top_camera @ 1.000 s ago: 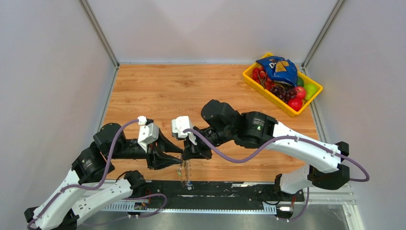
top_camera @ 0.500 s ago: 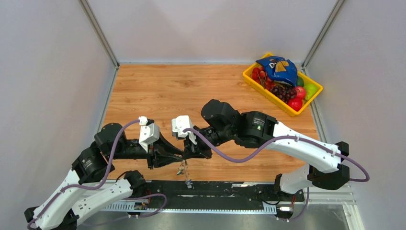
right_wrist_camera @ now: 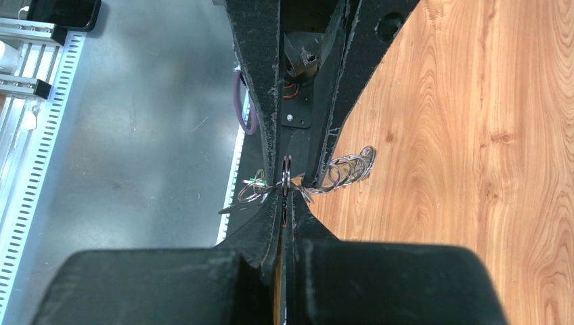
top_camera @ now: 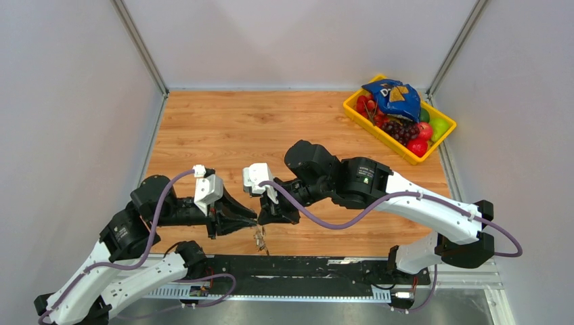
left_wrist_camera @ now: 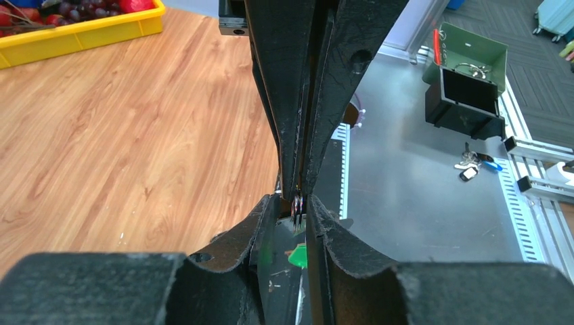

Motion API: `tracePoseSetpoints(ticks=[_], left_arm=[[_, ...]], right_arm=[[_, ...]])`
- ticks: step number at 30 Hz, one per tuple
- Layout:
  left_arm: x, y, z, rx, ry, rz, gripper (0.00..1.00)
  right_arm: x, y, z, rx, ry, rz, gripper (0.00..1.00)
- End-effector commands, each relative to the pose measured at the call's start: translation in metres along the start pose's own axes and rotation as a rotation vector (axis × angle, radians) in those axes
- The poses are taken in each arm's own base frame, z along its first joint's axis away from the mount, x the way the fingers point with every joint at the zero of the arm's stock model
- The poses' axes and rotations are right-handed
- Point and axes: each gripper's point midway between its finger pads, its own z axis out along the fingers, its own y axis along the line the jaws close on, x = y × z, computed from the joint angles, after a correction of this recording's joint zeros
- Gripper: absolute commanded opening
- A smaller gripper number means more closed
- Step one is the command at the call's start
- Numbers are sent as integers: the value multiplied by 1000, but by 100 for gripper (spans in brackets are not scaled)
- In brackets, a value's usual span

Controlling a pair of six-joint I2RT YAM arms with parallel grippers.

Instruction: Put the keys on the keyring

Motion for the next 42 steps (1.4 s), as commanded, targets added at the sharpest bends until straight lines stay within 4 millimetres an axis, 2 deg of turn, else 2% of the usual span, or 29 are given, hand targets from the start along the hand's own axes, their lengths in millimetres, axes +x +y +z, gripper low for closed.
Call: tracePoseSetpoints(ticks=[1, 31, 37, 39, 40, 42], left_arm=[[-17, -4, -5, -5, -42, 37, 30], [-14, -1, 3, 13, -30, 24, 29], [-16, 1, 4, 5, -36, 24, 22], [-17, 2, 4, -4, -41, 27, 13], [-18, 3, 4, -6, -45, 29, 4], [-19, 4, 4, -12, -48, 29, 1]], right_arm=[[-17, 3, -14, 13, -69, -28, 0], [-23, 4, -15, 10, -83, -36, 0], [-23, 4, -16, 8, -83, -36, 0], [-22, 4, -16, 7, -80, -34, 0], [-21, 4, -15, 7, -79, -34, 0], [-20, 4, -15, 8, -76, -33, 0]])
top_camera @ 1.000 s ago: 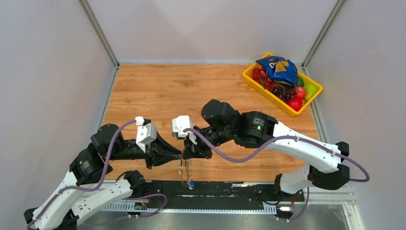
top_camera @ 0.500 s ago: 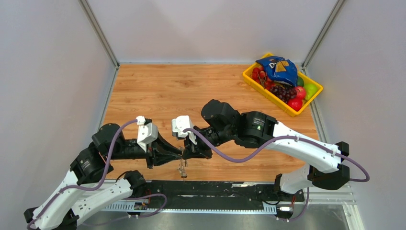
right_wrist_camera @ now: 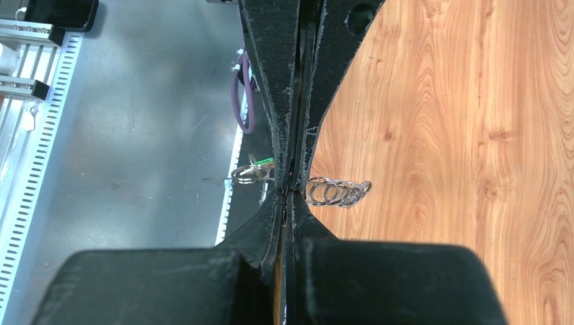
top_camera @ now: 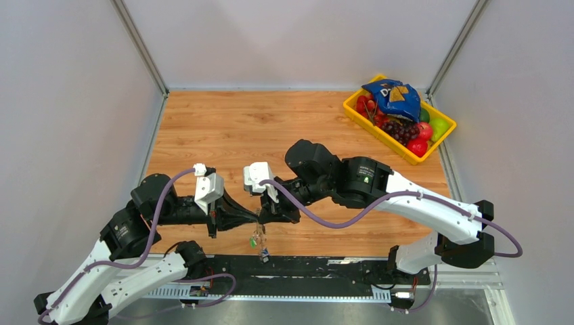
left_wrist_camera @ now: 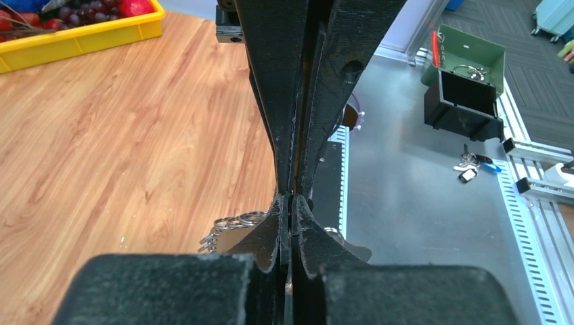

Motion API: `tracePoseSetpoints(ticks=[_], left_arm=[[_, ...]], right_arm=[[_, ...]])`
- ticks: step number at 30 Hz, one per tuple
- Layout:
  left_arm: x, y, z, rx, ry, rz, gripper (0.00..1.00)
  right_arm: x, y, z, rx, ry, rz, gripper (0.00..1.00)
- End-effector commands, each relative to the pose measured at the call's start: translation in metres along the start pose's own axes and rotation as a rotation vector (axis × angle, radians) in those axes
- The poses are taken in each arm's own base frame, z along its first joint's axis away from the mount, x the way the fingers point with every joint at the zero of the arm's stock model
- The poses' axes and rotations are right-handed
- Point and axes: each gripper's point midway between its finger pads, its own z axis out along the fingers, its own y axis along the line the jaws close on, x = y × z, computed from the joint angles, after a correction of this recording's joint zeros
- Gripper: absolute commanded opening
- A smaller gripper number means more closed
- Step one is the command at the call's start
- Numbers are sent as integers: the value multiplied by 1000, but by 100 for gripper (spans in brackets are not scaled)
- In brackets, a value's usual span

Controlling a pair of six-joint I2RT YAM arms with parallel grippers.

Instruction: Put the keys on the keyring

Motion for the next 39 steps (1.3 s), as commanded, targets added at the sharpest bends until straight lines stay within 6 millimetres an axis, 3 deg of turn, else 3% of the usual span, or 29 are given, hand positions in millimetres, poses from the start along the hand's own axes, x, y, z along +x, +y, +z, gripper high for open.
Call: tracePoseSetpoints(ticks=[1, 6, 13, 21, 27, 32, 39], left_arm=[[-14, 5, 3, -19, -41, 28, 0], [-21, 4, -1, -30, -83, 56, 0], [-38, -1, -10, -37, -173, 99, 0], [-66, -11, -19, -27, -292, 150, 0], [-90, -18, -27, -16, -394, 200, 0], [-111, -25, -33, -5, -478, 242, 0], [-127, -28, -38, -4, -538, 273, 0]], right_arm=[[-20, 5, -15, 7, -77, -34, 0], [-23, 6, -18, 6, -88, -34, 0], [-34, 6, -32, 52, -153, -52, 26], [-50, 4, -58, 134, -299, -126, 41], [-70, 5, -63, 140, -402, -120, 39], [-89, 3, -70, 167, -483, -104, 31], [-107, 2, -79, 180, -563, -100, 27]])
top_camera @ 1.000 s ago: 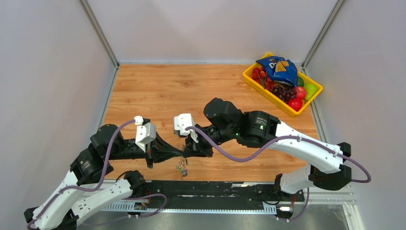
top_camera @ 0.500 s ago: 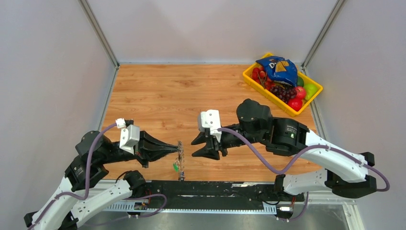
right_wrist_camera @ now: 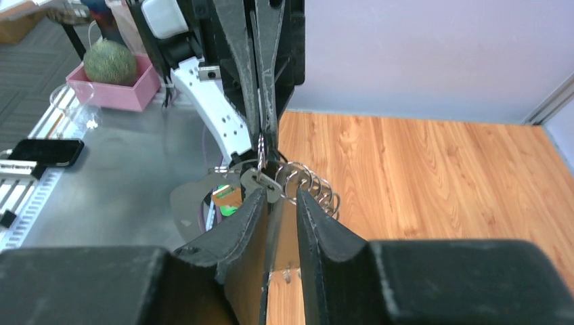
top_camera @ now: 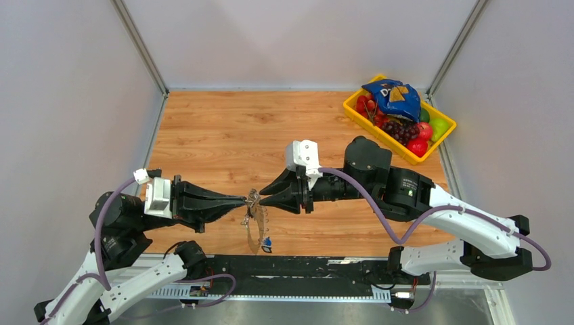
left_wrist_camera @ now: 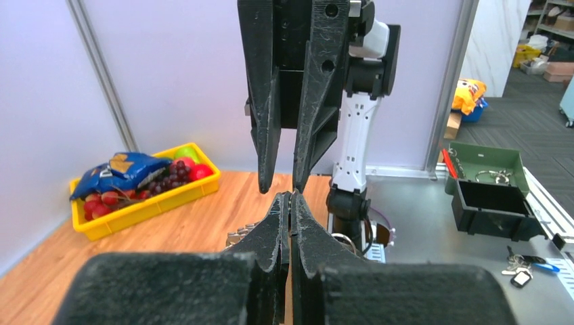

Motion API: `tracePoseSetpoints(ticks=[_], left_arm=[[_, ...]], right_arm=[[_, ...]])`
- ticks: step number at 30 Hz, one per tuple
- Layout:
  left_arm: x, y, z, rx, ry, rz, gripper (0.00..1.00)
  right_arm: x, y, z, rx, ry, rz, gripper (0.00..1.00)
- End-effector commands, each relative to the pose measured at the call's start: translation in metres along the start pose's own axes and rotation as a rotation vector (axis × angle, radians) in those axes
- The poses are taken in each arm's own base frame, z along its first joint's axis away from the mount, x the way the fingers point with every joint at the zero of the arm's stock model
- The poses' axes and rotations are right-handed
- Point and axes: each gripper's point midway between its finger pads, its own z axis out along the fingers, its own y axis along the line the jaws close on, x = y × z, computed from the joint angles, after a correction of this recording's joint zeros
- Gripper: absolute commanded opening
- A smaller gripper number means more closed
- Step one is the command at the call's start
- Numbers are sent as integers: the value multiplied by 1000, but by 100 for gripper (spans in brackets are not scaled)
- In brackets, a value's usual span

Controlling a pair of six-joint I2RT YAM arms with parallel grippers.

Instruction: Put the keys on the keyring

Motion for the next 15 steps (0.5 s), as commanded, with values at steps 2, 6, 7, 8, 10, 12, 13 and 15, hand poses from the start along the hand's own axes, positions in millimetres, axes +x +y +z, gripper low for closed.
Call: tracePoseSetpoints(ticks=[2, 6, 7, 8, 10, 12, 13, 15], left_arm=[[-36, -1, 3, 4, -127, 56, 0], [-39, 0, 6, 6, -140, 62, 0], [-40, 0, 7, 5, -142, 65, 0], [-40, 1, 7, 2, -142, 65, 0], [-39, 3, 8, -2, -140, 66, 0], [-39, 3, 9, -3, -139, 66, 0], [-38, 4, 9, -4, -139, 67, 0], [-37, 5, 9, -11, -136, 67, 0]], right_arm=[[-40, 0, -4, 15, -143, 4, 27], [-45, 3, -4, -2, -157, 13, 26], [-46, 5, -3, -13, -159, 14, 27], [-48, 7, -3, -25, -163, 13, 27], [-49, 8, -2, -35, -165, 21, 27], [-52, 9, -3, -40, -172, 22, 26], [-54, 10, -4, -42, -177, 24, 26], [-56, 11, -5, -44, -186, 26, 26]])
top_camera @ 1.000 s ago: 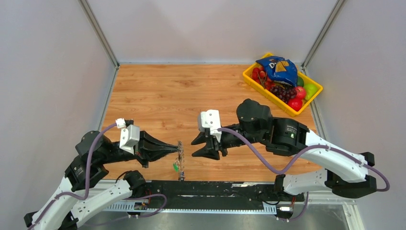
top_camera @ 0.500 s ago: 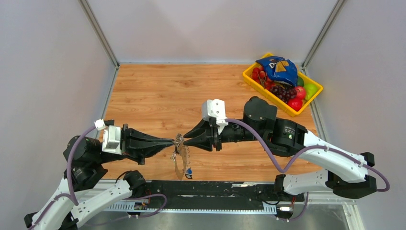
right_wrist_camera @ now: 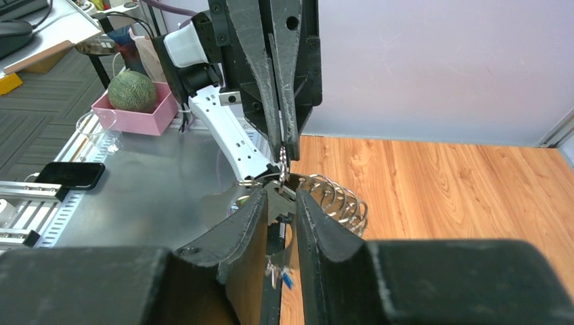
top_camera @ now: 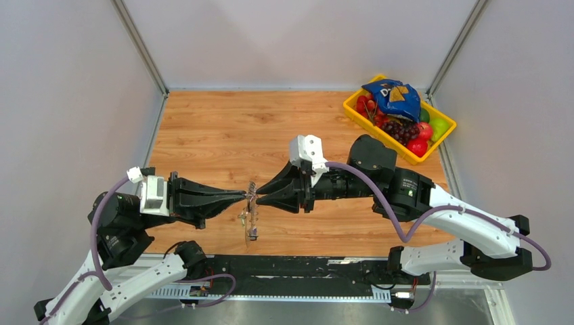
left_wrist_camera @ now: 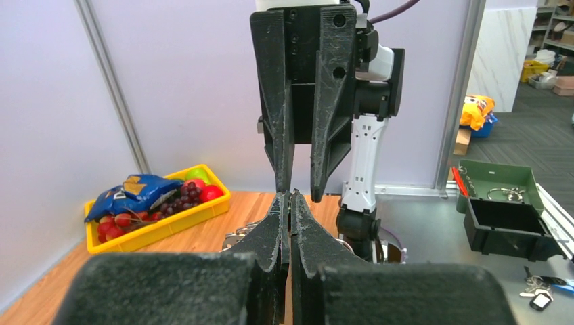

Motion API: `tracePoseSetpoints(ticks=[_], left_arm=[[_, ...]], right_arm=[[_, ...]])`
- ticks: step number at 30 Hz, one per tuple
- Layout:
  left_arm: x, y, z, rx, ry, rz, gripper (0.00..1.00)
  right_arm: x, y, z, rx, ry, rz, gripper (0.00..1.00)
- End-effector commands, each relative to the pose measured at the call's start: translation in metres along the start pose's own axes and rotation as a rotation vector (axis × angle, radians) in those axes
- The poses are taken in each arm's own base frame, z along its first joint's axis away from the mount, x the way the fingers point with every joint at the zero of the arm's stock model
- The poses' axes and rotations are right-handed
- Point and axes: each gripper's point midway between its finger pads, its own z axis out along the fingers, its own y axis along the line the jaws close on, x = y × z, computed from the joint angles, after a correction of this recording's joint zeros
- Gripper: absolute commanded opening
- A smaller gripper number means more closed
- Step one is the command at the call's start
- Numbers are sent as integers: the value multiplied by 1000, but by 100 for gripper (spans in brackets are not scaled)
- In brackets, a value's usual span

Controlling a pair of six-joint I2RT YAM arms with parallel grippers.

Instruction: Put the keys on the keyring

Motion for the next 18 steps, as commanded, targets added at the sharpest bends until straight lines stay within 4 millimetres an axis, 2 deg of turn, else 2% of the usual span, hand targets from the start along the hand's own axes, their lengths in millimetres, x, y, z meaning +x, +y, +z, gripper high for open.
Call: tracePoseSetpoints(ticks=[1, 16, 18], left_arm=[[-16, 3, 4, -10, -58, 27, 0], [-19, -1, -1, -2, -69, 36, 0], [-19, -2, -2, -1, -70, 39, 0]], right_arm=[[-36, 8, -4, -29, -103, -5, 26], [-35, 5, 8, -33, -100, 11, 26], [-33, 5, 10, -35, -97, 12, 23]])
